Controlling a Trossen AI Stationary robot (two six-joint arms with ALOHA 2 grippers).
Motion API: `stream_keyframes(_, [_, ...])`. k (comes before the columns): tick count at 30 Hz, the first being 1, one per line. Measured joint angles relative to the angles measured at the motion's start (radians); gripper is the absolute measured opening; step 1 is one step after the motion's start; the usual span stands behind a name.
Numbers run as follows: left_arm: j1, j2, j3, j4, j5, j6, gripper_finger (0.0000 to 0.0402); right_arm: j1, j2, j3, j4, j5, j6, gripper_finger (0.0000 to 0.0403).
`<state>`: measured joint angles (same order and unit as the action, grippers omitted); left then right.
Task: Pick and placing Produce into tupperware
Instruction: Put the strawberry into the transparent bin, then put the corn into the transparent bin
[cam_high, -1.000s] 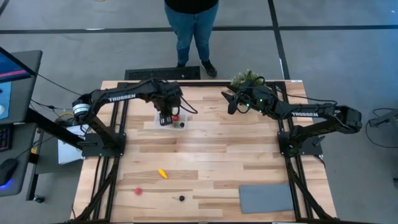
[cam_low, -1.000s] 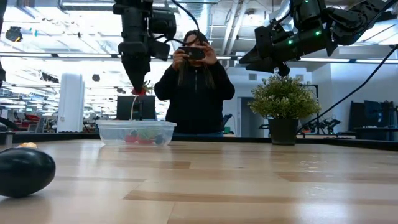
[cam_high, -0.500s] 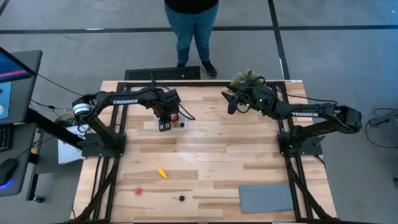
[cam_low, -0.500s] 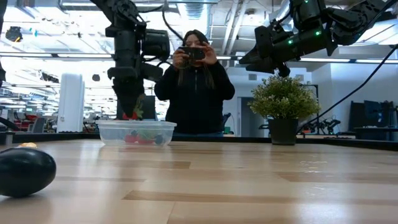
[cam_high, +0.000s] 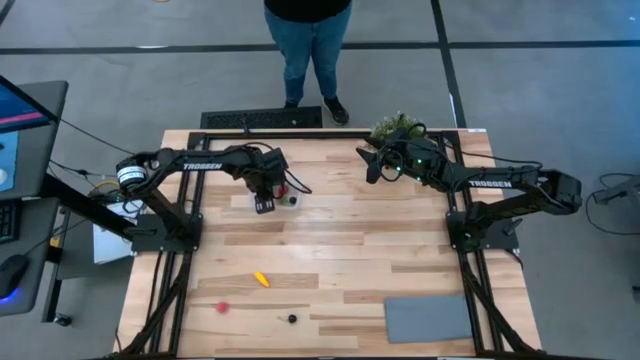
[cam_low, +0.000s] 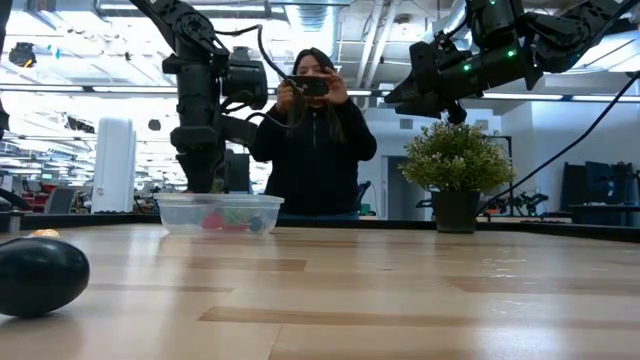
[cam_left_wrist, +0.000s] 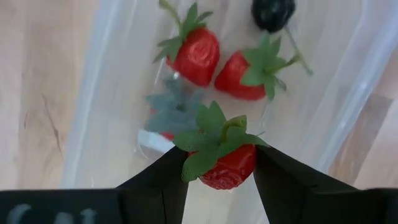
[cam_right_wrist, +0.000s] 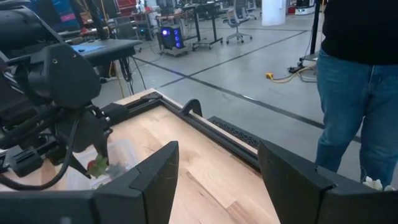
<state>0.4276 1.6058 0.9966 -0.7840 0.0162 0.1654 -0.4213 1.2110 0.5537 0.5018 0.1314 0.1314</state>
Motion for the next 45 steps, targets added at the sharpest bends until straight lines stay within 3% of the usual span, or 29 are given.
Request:
stream_keyframes(16, [0.000,-0.003,0.013,-0.023,0.016,0.012,0.0205,0.000,0.000,0.000,-0.002,0.000,-0.007,0.0244])
stream_keyframes(23, [0.006,-0.080,0.084,-0.114,0.062,0.048,0.0207,0.000,0.000,0.000,-0.002,0.000,-0.008,0.0244])
stream_keyframes(32, [-0.019,-0.234,0.129,-0.125,0.299,-0.055,0.0207,0.000,0.000,0.000,-0.001,0.000,-0.009,0.0244])
stream_keyframes(38, [-0.054,-0.254,0.129,-0.127,0.430,-0.055,0.0204,0.000,0.000,0.000,0.000,0.000,-0.033,0.0244])
stream_keyframes(45, [-0.194,-0.245,0.129,-0.177,0.334,0.033,0.0197,0.000,0.000,0.000,0.000,0.000,-0.036,0.0244])
